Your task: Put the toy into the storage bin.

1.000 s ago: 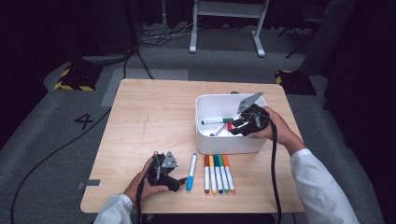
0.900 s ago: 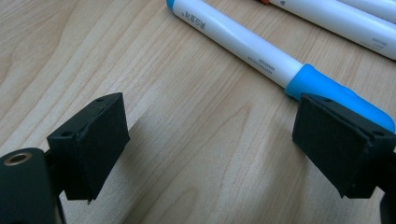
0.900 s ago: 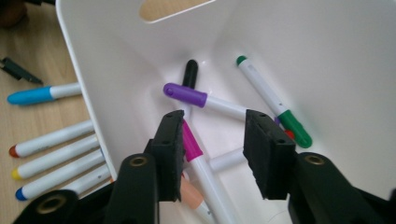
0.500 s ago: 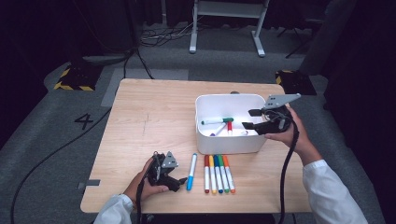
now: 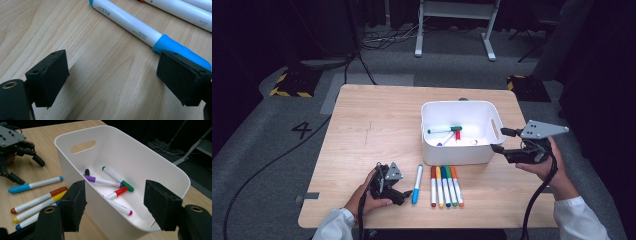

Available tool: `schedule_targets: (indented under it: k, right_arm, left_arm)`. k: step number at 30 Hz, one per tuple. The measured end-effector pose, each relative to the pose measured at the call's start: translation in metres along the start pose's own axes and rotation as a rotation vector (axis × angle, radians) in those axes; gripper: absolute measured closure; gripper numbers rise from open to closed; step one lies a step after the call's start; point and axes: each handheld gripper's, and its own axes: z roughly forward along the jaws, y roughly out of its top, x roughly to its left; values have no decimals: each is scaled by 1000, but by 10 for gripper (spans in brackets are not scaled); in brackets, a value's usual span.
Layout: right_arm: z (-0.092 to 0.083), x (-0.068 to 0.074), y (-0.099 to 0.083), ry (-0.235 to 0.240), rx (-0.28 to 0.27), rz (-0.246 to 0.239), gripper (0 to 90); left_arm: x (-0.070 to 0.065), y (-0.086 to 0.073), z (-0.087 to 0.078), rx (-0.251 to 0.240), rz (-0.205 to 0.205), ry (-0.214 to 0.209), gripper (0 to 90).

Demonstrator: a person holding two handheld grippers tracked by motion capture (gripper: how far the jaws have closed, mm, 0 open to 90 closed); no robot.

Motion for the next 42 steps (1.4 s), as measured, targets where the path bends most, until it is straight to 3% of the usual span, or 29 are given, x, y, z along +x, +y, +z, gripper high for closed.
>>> schedule_targets:
  k: [6, 9, 15, 19, 26, 36, 42]
  right_arm:
    - [-5, 18, -30, -19, 12, 27, 351]
    - [-1, 26, -45, -5, 21, 37, 348]
    - [26, 45, -77, 59, 76, 77, 346]
    - [47, 52, -87, 96, 96, 102, 346]
    - [77, 61, -94, 138, 135, 118, 348]
    - [106, 76, -86, 183, 162, 99, 362]
    - [121, 79, -85, 185, 193, 105, 375]
  left_arm:
    - [0, 0, 0, 1, 0, 3, 108]
    - [0, 0, 0, 0, 0, 3, 109]
    - [0, 0, 0, 0, 0, 3, 108]
    - [0, 0, 0, 0, 0, 3, 108]
    - [0, 0, 0, 2, 3, -1, 108]
    - [0, 0, 0, 2, 2, 0, 108]
    - [0, 0, 0, 1, 2, 0, 108]
